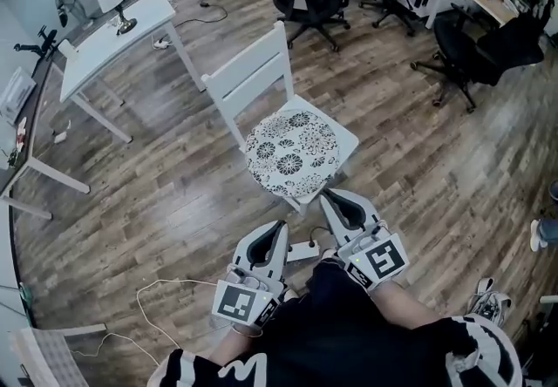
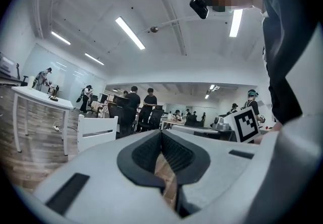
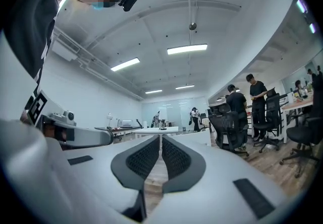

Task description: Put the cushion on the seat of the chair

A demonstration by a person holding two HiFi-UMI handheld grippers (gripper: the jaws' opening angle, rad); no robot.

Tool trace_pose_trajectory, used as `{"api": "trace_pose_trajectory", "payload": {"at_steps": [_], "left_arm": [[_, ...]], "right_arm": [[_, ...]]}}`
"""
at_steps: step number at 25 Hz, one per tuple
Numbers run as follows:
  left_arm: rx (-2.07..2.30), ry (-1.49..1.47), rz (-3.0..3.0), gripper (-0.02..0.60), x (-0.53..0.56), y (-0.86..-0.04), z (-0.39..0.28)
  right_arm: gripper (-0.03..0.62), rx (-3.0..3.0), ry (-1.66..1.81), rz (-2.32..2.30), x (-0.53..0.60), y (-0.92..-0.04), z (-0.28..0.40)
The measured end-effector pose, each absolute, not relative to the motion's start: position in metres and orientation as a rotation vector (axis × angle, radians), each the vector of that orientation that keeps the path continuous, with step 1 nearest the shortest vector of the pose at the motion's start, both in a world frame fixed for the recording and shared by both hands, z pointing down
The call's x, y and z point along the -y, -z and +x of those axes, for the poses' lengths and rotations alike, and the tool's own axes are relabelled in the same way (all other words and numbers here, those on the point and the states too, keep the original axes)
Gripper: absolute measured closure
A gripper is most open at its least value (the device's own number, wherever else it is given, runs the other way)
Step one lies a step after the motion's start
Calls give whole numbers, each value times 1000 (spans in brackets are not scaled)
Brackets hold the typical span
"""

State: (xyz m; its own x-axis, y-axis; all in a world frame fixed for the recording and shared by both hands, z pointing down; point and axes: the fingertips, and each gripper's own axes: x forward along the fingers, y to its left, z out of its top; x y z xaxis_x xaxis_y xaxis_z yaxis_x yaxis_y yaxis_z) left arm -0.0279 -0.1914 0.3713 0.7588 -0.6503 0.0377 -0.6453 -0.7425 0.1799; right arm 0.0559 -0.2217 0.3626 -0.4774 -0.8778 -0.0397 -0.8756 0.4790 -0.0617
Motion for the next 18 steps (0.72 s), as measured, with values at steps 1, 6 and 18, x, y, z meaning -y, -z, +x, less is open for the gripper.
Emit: {"api": "trace_pose_trajectory", "payload": {"at_steps": [1,6,18], "left_arm": [[1018,53,2783,575,189,-366,-28],[987,95,2842,575,173,-344,-39],[942,216,2844,575,123,-335,-76]], "right_arm": [[563,-2638,53,-1567,217,-358,53],[568,-2619,86,-1540,195,-344,25],[568,-2609,29,-1525,132,-337,-34]]}}
